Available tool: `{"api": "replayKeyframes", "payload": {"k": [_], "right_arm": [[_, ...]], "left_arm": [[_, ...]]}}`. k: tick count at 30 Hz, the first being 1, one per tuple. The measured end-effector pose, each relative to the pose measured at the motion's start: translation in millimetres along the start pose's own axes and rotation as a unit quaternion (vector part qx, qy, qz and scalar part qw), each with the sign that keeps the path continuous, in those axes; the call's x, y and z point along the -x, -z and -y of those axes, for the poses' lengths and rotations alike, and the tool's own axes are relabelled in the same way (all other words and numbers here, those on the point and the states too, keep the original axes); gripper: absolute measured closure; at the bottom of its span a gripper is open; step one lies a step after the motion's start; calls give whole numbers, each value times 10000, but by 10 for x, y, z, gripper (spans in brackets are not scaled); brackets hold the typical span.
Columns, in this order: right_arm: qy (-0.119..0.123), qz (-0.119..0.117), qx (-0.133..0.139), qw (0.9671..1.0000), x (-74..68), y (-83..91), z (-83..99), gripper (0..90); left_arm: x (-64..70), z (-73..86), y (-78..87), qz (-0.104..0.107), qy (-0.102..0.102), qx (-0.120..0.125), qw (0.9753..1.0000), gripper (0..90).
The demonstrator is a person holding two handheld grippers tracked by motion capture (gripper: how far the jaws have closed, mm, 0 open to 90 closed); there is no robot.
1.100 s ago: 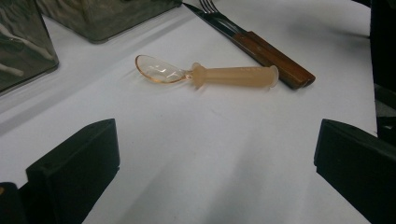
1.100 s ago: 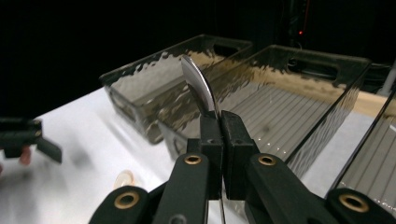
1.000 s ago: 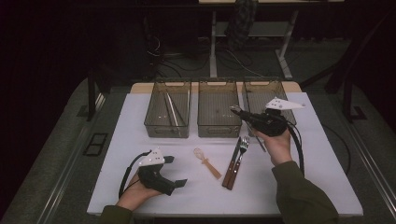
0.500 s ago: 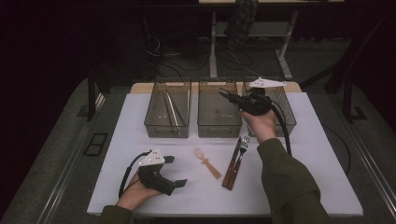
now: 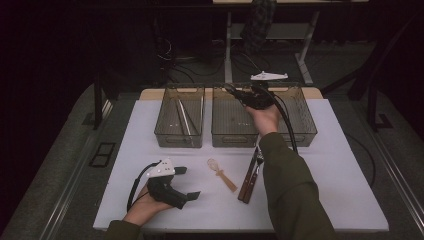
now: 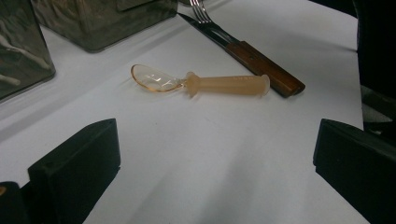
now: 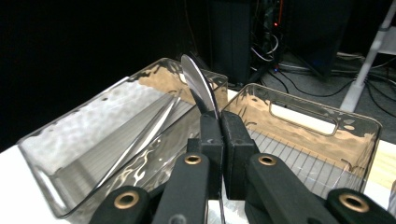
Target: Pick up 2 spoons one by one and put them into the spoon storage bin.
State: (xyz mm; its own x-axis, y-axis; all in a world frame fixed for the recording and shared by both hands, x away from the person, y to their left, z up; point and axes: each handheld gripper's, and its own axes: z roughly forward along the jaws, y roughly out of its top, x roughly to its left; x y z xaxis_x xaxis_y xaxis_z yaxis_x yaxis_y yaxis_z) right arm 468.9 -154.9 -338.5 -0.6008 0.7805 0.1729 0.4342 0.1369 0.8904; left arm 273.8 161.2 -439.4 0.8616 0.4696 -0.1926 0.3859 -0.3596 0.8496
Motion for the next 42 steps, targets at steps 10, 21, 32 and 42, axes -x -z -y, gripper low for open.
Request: {"api": "replayKeyframes", "payload": {"k": [10,21,32,42], "right_arm": [[-18,106,-301,9995,26,-237,126,881],[17,192,-504,9985,40,-204,228,549],[167,52,-394,9991,-6,149,253,397],[304,-141,-449,9984,-65,517,444,300]], "left_arm": [[3,0,-1,7,-14,5,10000,0],[-2,3,-15,1,-23,-17,10000,0],[3,5,-15,-13,-35,-48,10000,0],[3,11,-21,-64,-30,-95,9999,0]]}}
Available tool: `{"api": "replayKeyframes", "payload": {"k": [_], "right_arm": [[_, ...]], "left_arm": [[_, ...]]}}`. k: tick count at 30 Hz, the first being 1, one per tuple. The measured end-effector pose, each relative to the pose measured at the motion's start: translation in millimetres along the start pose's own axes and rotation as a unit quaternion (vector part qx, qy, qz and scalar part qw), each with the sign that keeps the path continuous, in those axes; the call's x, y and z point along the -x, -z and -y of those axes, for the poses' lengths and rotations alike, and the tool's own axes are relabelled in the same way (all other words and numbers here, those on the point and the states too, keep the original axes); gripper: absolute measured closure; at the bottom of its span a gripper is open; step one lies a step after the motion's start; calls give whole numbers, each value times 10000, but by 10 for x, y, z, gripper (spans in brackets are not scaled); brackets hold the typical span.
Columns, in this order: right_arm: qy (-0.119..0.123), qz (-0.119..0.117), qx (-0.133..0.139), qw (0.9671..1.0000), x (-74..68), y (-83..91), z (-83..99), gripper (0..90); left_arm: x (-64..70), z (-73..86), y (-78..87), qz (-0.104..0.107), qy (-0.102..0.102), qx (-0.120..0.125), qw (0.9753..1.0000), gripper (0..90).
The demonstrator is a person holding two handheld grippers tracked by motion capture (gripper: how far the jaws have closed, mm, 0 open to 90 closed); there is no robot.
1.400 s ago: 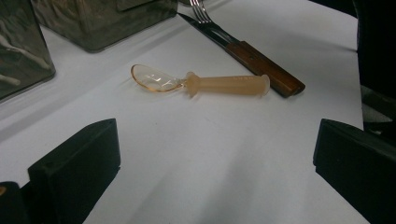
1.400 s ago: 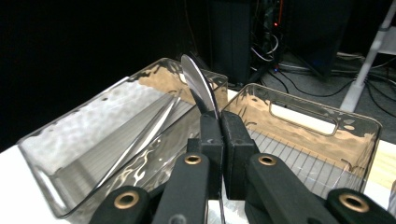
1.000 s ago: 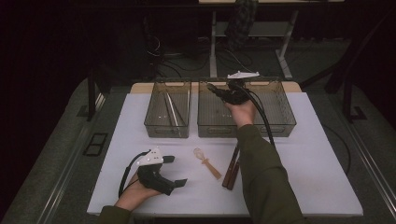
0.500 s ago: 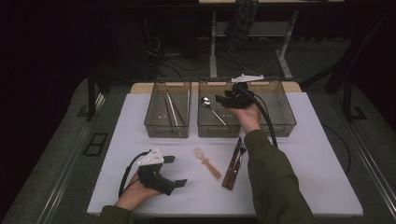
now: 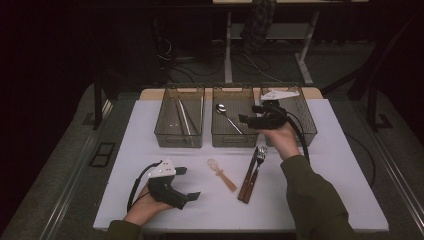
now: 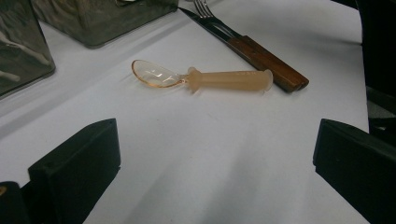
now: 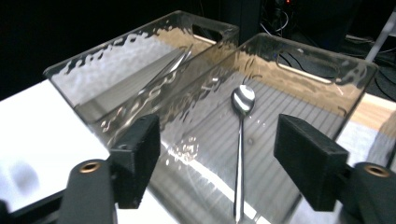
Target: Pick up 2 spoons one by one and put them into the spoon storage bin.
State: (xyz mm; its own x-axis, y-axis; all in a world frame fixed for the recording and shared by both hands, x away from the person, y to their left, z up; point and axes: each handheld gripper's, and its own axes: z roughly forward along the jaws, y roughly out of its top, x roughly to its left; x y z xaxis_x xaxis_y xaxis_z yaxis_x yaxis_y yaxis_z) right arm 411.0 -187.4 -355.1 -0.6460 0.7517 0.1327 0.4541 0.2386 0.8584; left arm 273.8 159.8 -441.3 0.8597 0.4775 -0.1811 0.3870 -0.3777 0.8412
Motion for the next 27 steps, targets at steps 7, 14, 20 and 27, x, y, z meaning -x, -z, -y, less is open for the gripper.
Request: {"api": "replayKeyframes", "payload": {"k": [7,14,20,27], "right_arm": [[-10,-109,18,9999,-56,209,255,274],[6,-281,-77,9996,-118,390,566,188],[227,-305,-97,9992,-197,562,840,169],[309,-259,-139,9991,-195,792,1215,169]], "left_arm": [[-8,5,-4,-34,22,-51,10000,0],[-20,14,-10,-83,89,-108,9999,16],[-21,15,6,-170,115,-295,9994,86],[-34,20,32,-236,204,-457,9985,265]]}}
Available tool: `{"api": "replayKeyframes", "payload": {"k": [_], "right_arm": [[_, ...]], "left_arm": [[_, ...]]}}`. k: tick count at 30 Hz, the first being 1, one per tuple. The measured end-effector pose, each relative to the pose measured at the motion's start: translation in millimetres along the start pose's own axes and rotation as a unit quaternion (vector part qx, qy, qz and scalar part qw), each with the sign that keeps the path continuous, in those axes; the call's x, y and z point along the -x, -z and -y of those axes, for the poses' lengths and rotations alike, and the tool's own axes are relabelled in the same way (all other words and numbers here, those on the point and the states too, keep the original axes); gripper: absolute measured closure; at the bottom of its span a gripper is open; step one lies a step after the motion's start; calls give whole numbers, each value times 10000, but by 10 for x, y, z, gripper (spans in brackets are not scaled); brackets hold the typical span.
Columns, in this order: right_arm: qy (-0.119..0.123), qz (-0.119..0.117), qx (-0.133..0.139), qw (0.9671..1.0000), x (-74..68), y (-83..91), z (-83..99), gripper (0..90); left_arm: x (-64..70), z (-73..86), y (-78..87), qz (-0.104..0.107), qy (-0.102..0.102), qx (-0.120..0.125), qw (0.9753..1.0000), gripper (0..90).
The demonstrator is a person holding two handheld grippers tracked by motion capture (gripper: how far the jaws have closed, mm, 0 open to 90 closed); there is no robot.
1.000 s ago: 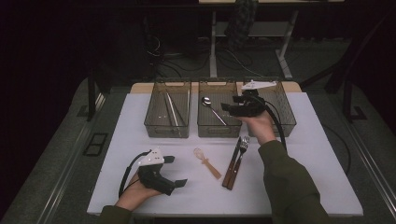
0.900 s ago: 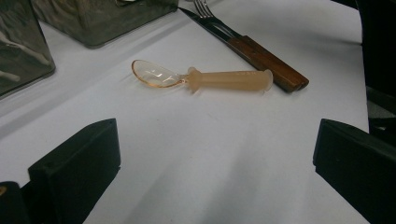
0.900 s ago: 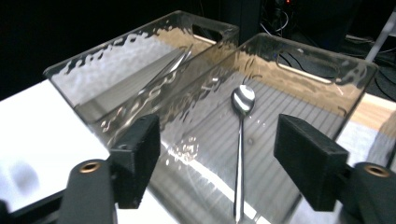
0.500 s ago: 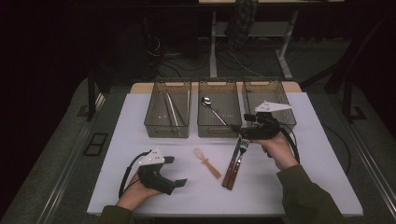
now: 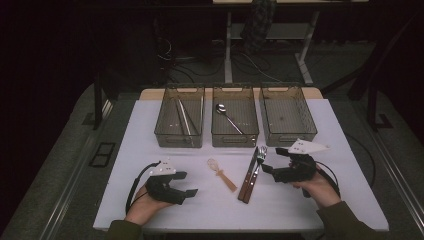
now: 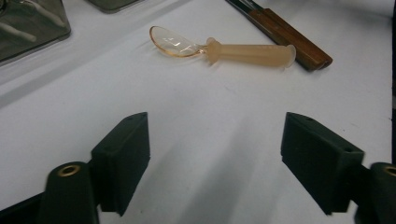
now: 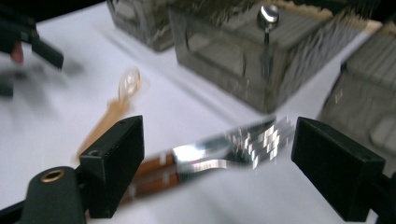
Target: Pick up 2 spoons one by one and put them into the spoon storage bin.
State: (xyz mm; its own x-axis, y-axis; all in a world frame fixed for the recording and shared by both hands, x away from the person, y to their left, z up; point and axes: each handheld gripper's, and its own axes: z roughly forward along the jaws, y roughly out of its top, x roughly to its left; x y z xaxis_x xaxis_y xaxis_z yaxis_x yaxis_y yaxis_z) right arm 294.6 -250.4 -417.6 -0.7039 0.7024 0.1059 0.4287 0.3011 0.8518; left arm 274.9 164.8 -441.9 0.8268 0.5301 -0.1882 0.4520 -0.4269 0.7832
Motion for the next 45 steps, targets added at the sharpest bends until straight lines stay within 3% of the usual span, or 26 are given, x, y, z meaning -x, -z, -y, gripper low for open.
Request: {"api": "replayKeyframes", "payload": {"k": [11,18,23,28,32,39,45], "right_arm": [[99,-81,-123,9998,-95,214,402,169],[134,-9,-265,9996,-100,296,509,169],[-84,198,-240,9995,-60,284,508,169],[-104,269,-284,9992,-35,281,506,169],[-202,238,-236,9992,-26,289,490,169],[-149,194,-227,9994,-39,279,485,169],[-170,227,-228,9993,-28,286,489,169]], "left_arm": [[9,-51,49,-73,-38,41,10000,610],[-17,-192,-9,-39,-153,67,9999,889],[-34,-271,-91,67,-191,67,9998,891],[-35,-378,-192,155,-225,115,9996,891],[-39,-469,-317,195,-293,52,9994,892],[-30,-624,-547,238,-442,-38,9987,893],[-22,-709,-777,138,-573,-297,9978,894]]}}
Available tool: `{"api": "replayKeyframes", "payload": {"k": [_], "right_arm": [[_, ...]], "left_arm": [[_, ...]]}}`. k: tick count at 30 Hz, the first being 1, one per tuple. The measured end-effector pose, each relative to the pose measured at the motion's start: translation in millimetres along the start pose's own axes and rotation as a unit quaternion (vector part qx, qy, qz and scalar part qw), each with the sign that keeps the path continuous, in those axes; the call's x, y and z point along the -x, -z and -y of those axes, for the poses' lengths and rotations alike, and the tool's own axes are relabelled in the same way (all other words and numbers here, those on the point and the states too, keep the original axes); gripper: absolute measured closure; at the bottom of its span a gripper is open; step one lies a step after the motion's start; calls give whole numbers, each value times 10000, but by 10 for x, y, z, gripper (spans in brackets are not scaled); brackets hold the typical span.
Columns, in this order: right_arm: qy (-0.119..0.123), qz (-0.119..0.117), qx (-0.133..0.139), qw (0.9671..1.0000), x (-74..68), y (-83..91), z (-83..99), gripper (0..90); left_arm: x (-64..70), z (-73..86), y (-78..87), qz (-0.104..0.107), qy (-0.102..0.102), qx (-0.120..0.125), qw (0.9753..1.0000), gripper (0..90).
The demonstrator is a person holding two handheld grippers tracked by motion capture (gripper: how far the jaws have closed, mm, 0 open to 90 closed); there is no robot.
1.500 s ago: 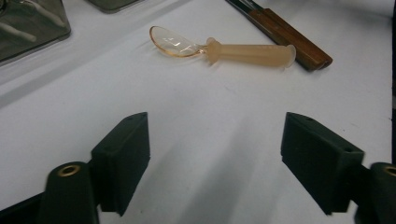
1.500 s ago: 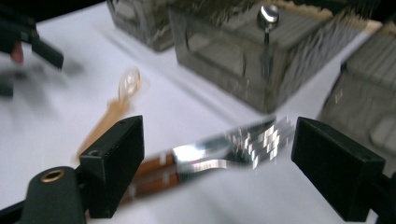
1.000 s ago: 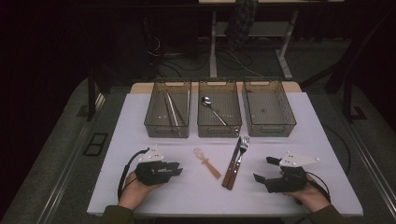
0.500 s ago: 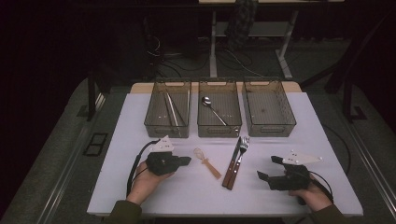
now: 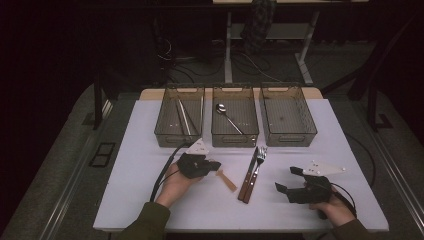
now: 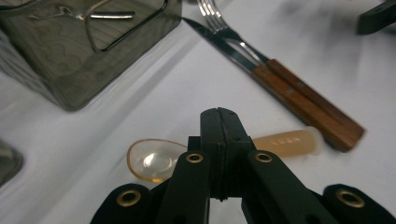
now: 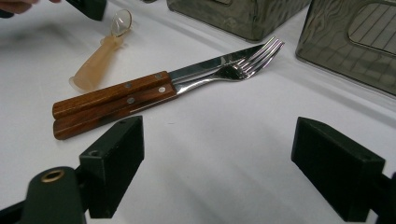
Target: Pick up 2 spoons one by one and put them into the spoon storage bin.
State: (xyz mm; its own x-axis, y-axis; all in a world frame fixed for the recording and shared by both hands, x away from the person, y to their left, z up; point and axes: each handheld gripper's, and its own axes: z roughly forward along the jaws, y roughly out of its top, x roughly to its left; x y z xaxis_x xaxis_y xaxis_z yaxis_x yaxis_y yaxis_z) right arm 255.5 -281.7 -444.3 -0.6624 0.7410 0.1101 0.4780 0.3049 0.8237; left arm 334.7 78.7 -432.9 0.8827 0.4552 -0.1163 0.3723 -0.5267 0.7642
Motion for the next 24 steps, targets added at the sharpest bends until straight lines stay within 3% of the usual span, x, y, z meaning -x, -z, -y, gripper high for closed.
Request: {"api": "replayKeyframes", "payload": {"k": [6,10,14,24], "right_arm": [[12,53,11,10000,4,6,-5,169],[4,71,5,10000,11,8,-2,169],[-25,93,23,10000,20,11,-3,169],[-38,142,14,9999,32,17,2,169]], "left_arm": [[-12,-52,-181,-256,-71,-324,9991,894],[-19,-59,-232,-257,-135,-428,9987,894],[-20,-36,-248,-364,-187,-632,9972,895],[-9,-1,-160,-331,-104,-811,9961,895]]}}
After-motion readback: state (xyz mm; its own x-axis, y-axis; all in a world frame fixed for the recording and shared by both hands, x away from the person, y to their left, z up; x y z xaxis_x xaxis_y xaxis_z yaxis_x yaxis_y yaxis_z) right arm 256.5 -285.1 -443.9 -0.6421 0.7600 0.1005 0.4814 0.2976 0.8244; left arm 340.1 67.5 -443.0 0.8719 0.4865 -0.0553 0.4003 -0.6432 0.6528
